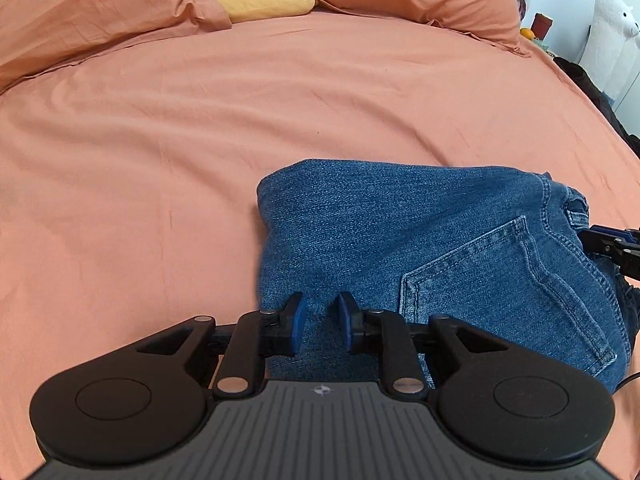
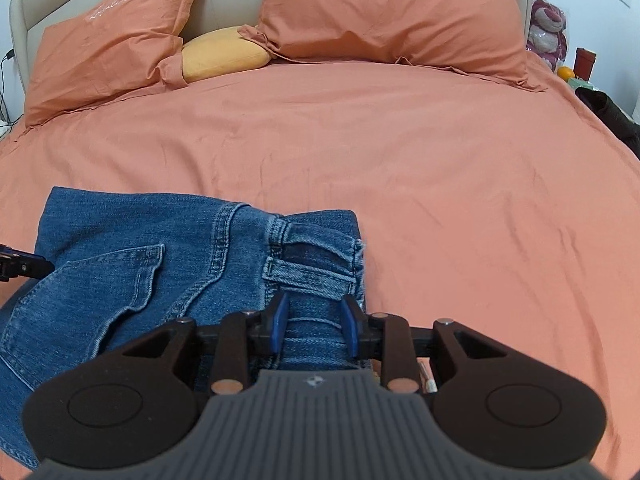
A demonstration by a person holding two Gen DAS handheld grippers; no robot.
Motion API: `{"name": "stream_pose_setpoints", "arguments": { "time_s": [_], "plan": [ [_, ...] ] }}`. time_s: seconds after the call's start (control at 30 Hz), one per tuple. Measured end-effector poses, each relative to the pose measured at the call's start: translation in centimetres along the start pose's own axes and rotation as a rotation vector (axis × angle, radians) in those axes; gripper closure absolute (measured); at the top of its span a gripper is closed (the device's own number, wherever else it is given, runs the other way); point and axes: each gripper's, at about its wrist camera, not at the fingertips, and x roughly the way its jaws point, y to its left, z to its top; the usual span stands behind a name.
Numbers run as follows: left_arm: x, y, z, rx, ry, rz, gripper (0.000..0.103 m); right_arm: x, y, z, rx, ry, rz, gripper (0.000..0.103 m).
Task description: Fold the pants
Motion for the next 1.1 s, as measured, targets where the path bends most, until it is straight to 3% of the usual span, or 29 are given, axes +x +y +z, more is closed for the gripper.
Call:
{"name": "stream_pose_setpoints", "arguments": {
  "time_s": [0.07,0.1,0.2,0.27,0.33,0.37,0.63,0.77,0.8,0.9,1.1],
  "plan": [
    [-0.7,0.1,-0.1,-0.002,-0.012,-0.006,0.074,-0.7,-0.3,0.1,0.011,-0.004,0.012,0.072],
    [-1.1,0.3,-0.2,-0.008,-0.011,-0.009,0.070,-1.1,-0.6,0.2,0.021,-0.004,0.017,0.064],
    [-2.5,1.1,-1.0,-0.053,-0.010,-0.029,0.049,-2.5,-1.8,-0.3,0.068,-0.007,0.020,0.040],
    [-3.3,2.0,-1.8,-0.113,-0.009,-0.075,0.036,-3.4,-3.0,-0.9,0.123,-0.005,0.033,0.035],
    [-3.8,3.2,-2.7,-0.196,0.004,-0.128,0.034,-3.8,-4.5,-1.5,0.192,0.021,0.068,0.025],
    [-3.8,3.8,-3.1,-0.238,0.015,-0.157,0.033,-3.8,-5.2,-2.0,0.232,0.032,0.090,0.024],
    [-1.2,7.0,-7.3,-0.523,0.072,-0.369,0.033,-1.3,-9.4,-6.5,0.598,0.137,0.307,0.024],
    [0.1,7.4,-8.3,-0.597,0.059,-0.435,0.033,0.2,-10.1,-7.3,0.668,0.146,0.398,0.025],
    [0.3,7.4,-8.4,-0.607,0.055,-0.443,0.034,0.5,-10.2,-7.4,0.683,0.147,0.420,0.031],
    [0.6,7.3,-8.3,-0.608,0.058,-0.434,0.044,1.4,-10.1,-7.7,0.718,0.146,0.467,0.047],
    [-0.8,5.5,-7.1,-0.565,0.067,-0.370,0.082,0.4,-8.9,-7.0,0.664,0.122,0.467,0.073]
  ]
}}
